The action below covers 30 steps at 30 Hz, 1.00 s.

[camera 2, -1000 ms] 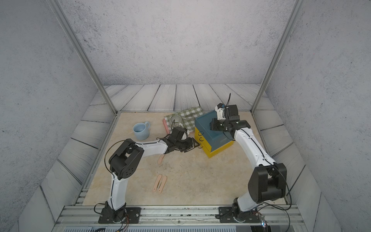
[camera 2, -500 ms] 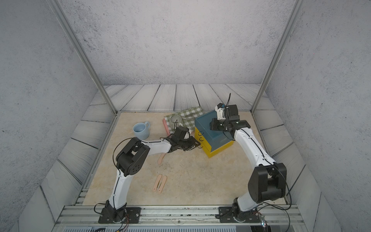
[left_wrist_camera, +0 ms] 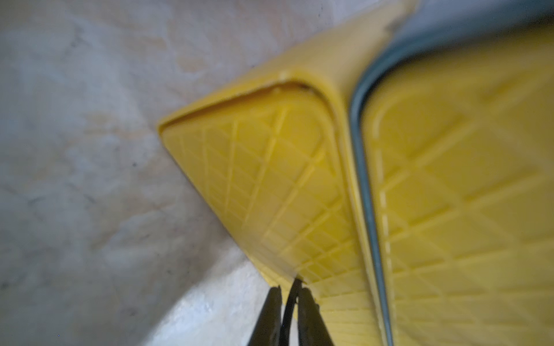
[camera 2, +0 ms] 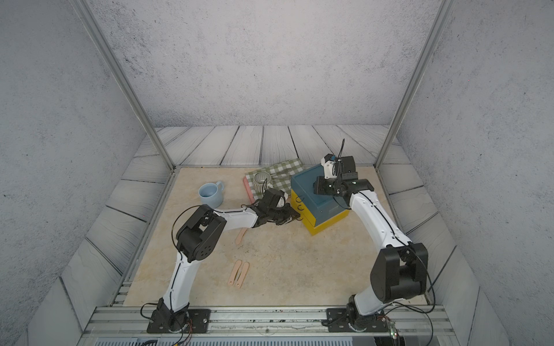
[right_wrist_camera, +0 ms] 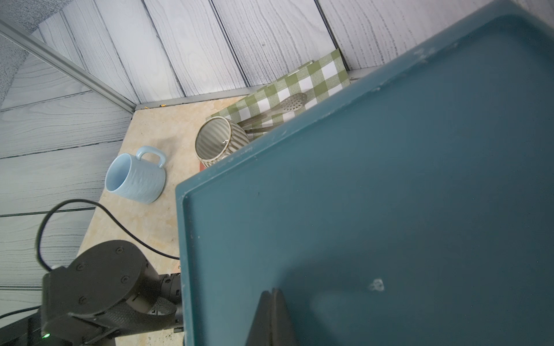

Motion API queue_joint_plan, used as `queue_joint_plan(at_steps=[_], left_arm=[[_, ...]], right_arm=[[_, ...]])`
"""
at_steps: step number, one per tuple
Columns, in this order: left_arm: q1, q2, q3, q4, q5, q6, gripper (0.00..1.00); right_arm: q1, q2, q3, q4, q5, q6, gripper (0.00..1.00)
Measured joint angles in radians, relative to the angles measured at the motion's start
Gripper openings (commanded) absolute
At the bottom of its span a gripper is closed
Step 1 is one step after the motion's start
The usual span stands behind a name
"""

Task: Place the fruit knives into the drawer by color
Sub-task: Open the drawer in the storage box.

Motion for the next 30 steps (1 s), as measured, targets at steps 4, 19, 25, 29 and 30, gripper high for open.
queue_joint_plan(at_steps=[4, 19, 25, 29, 30], left_arm=[[-0.001, 0.000, 0.001, 0.000, 0.004, -0.002, 0.02], [0.022, -0.216, -0.297, 0.004, -0.064, 0.019, 0.02], [0.028, -0.274, -0.367, -0.011, -0.082, 0.034, 0.07], [0.030, -0.294, -0.389, -0.024, -0.088, 0.047, 0.31], [0.031, -0.295, -0.391, -0.035, -0.090, 0.048, 0.38]], right_arm=[[0.000, 0.000, 0.000, 0.000, 0.000, 0.000, 0.05], [0.000, 0.001, -0.002, 0.005, 0.000, 0.000, 0.05], [0.000, 0.001, -0.003, 0.006, 0.000, 0.001, 0.05], [0.000, 0.001, -0.006, 0.014, -0.001, 0.001, 0.05], [0.000, 0.001, -0.007, 0.018, -0.001, 0.001, 0.05]])
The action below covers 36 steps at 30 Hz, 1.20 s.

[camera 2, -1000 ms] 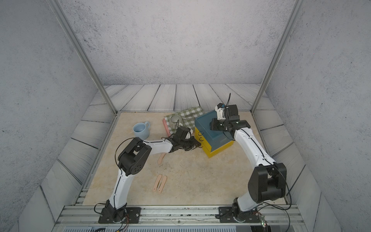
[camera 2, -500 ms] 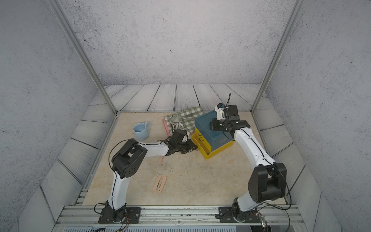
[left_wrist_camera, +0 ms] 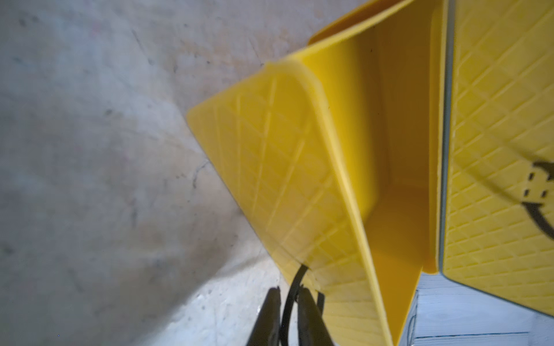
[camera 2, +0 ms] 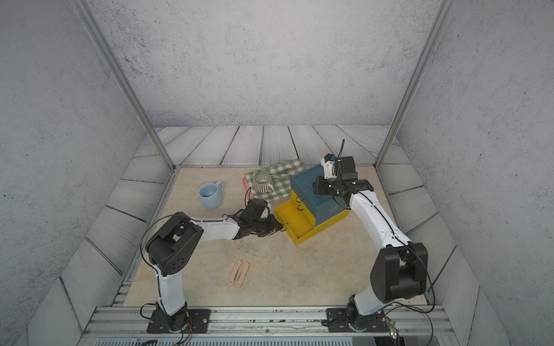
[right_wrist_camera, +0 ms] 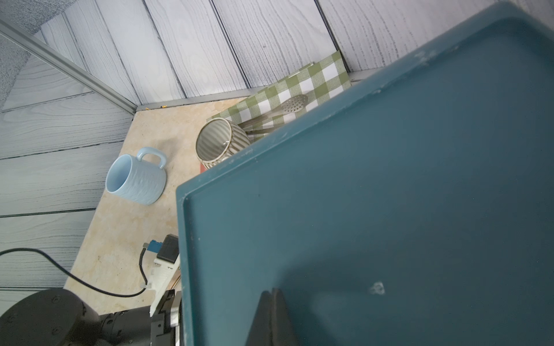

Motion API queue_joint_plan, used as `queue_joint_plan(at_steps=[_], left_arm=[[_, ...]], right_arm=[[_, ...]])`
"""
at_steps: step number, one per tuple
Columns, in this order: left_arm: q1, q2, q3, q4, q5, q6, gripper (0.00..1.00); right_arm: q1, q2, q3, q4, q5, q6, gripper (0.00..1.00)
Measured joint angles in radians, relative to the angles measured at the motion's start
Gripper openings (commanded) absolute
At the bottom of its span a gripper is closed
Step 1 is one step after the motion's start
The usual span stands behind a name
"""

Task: Place the fruit knives into the drawer by color
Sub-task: Open the drawer in the storage box, then pick up the fruit knife from the center of the board.

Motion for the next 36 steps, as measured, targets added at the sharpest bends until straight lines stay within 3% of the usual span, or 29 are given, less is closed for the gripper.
queue_joint_plan(at_steps=[4, 17, 23, 27, 30, 36], left_arm=[[0.003, -0.006, 0.000, -0.038, -0.017, 0.023, 0.51], [0.004, -0.226, 0.010, -0.282, -0.122, 0.139, 0.55], [0.032, -0.343, 0.081, -0.607, -0.233, 0.306, 0.56], [0.134, -0.360, 0.079, -0.787, -0.264, 0.439, 0.57], [0.197, -0.360, 0.050, -0.866, -0.298, 0.520, 0.57], [0.199, -0.277, 0.056, -0.925, -0.335, 0.632, 0.58]], right_arm=[[0.000, 0.000, -0.003, 0.006, 0.000, 0.000, 0.05], [0.000, 0.000, -0.006, 0.014, 0.000, 0.000, 0.05], [0.000, -0.001, -0.006, 0.014, 0.000, -0.001, 0.07], [0.000, -0.005, -0.014, 0.022, 0.000, -0.001, 0.07], [0.000, -0.005, -0.016, 0.024, 0.000, -0.001, 0.07], [0.000, -0.005, -0.016, 0.025, 0.000, -0.001, 0.07]])
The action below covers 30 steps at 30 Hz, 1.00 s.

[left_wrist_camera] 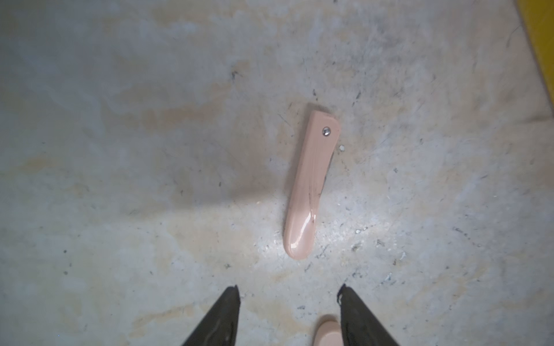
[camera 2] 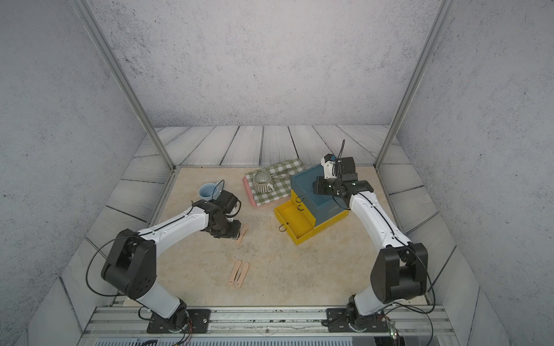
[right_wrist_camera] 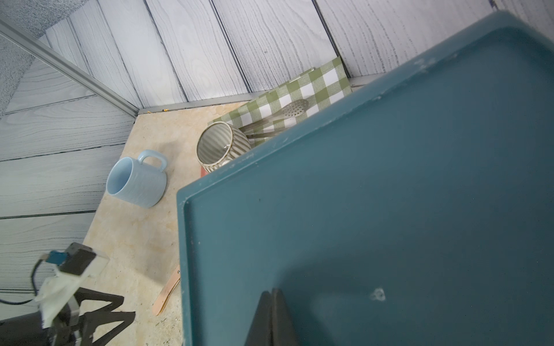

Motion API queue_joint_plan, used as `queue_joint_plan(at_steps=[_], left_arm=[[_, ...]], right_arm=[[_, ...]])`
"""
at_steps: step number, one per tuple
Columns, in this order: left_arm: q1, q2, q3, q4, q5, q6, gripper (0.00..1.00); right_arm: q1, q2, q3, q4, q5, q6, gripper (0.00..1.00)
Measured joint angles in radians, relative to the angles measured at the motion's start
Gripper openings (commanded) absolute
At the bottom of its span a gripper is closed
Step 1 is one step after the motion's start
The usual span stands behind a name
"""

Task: Place the fruit knives into the drawer by color
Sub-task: Pick up the fruit knife from the center of the board.

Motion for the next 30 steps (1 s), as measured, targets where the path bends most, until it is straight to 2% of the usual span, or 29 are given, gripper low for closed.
queue_joint_plan(at_steps=[9, 20, 23, 25, 27, 30], left_arm=[[0.000, 0.187, 0.079, 0.012, 0.005, 0.050, 0.58], [0.000, 0.248, 0.139, 0.032, 0.017, 0.062, 0.56], [0.000, 0.262, 0.152, 0.035, 0.023, 0.063, 0.50], [0.000, 0.267, 0.156, 0.034, 0.025, 0.064, 0.40], [0.001, 0.270, 0.158, 0.032, 0.024, 0.065, 0.26], [0.003, 0.274, 0.161, 0.029, 0.027, 0.063, 0.13]], right_arm=[[0.000, 0.000, 0.000, 0.000, 0.000, 0.000, 0.07], [0.000, 0.001, 0.001, 0.000, -0.003, 0.000, 0.07], [0.000, 0.004, 0.004, 0.000, -0.004, -0.001, 0.07], [0.000, 0.005, 0.005, 0.001, -0.004, 0.000, 0.07], [0.000, 0.005, 0.005, 0.001, -0.004, -0.001, 0.07], [0.000, 0.005, 0.005, 0.001, -0.004, 0.000, 0.07]])
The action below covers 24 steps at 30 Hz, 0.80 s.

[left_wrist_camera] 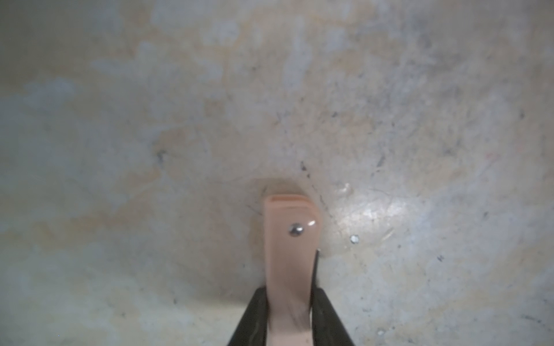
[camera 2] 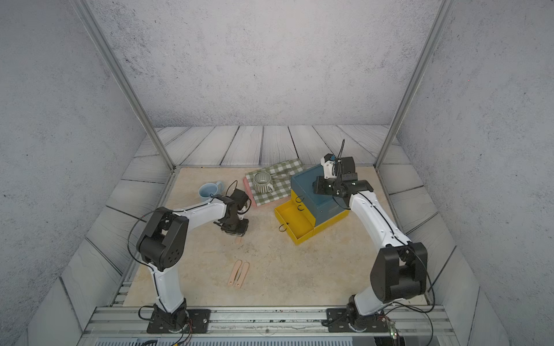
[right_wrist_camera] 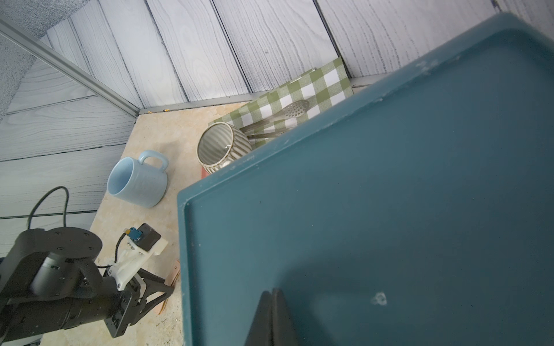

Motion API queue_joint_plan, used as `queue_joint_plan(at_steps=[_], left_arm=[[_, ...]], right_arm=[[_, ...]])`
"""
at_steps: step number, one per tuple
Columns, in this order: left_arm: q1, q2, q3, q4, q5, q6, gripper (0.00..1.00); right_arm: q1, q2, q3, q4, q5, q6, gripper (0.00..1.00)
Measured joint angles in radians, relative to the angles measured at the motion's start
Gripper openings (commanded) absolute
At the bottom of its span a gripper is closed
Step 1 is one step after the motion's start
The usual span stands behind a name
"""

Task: Place the fruit knives into the drawer by color
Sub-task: Pick up the fruit knife from the center of the board.

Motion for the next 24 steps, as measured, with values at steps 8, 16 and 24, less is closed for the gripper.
queue_joint_plan(at_steps=[8, 16, 24], left_arm=[[-0.002, 0.000, 0.000, 0.002, 0.013, -0.016, 0.02], [-0.055, 0.000, 0.020, -0.037, 0.019, -0.063, 0.02], [-0.131, -0.089, 0.084, -0.058, 0.064, -0.152, 0.02]], right_arm=[[0.000, 0.001, 0.001, 0.000, 0.000, 0.000, 0.07], [0.000, 0.001, 0.001, 0.000, 0.000, 0.000, 0.07], [0.000, 0.001, 0.001, 0.000, -0.001, 0.000, 0.08]])
